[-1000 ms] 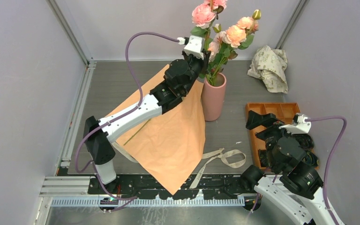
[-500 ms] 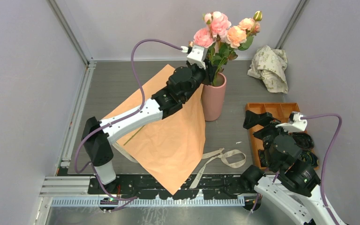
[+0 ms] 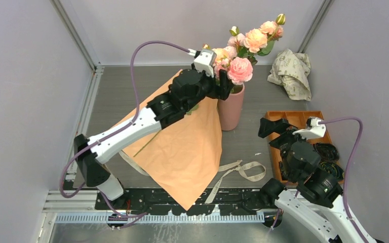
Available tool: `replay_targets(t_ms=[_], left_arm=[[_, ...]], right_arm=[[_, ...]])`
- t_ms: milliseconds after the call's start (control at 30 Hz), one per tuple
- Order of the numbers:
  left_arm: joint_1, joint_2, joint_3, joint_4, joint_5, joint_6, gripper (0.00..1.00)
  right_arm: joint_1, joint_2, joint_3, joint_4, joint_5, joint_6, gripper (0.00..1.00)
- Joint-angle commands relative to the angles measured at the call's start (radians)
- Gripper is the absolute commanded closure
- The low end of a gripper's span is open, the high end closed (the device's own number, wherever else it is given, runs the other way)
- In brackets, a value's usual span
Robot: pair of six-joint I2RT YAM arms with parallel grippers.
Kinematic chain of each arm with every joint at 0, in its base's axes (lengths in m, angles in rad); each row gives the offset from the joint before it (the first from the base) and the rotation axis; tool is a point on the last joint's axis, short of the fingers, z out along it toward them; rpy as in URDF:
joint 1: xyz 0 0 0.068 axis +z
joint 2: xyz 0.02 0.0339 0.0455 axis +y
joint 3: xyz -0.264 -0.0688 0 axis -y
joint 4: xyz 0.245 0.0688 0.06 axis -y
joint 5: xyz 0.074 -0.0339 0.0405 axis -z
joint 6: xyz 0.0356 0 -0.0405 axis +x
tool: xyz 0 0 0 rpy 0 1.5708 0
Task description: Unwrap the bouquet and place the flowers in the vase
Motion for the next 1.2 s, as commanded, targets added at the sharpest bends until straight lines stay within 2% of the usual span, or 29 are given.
replay_targets(t_ms=[0,267,400,500,600,667,733,900,933,1000,1167], left_arm=[[0.002,-0.171,-0.034,-0.076,0.029,-0.053,0.25],[0.003,-0.408,-0.184,-0.142,0.091,-0.077,0.23],[0.002,-0.476,-0.257,-0.237,-0.045,-0.079,0.21],[0.003,-0.434,-0.276,-0.376,-0.151,-0.053,0.18],[0.004,-0.311,-0.239,-0.526,-0.224,-0.019,0.20],[0.009,-0.231,-0.221,-0.567,-0.241,-0.008,0.20],[0.033,-0.169,-0.221,-0.554,-0.186,0.011,0.18],[0.223,-0.027,-0.247,-0.463,0.199,-0.041,0.15],[0.261,0.001,-0.245,-0.458,0.236,-0.053,0.16],[0.311,0.045,-0.233,-0.455,0.284,-0.048,0.16],[0.374,0.162,-0.147,-0.498,0.297,0.035,0.14]], right_arm=[[0.003,0.020,0.021,0.058,-0.021,0.014,0.00],[0.002,0.051,0.059,0.088,-0.070,-0.006,0.01],[0.003,0.066,0.071,0.113,-0.129,0.009,0.01],[0.003,0.079,0.080,0.133,-0.189,0.019,0.01],[0.003,0.095,0.086,0.142,-0.239,0.029,0.01],[0.002,0.102,0.087,0.148,-0.255,0.037,0.01],[0.003,0.104,0.085,0.150,-0.262,0.047,0.02],[0.003,0.087,0.076,0.140,-0.266,0.072,0.01],[0.003,0.083,0.076,0.132,-0.265,0.072,0.02],[0.003,0.074,0.073,0.112,-0.256,0.072,0.01],[0.003,0.070,0.054,0.115,-0.243,0.075,0.01]])
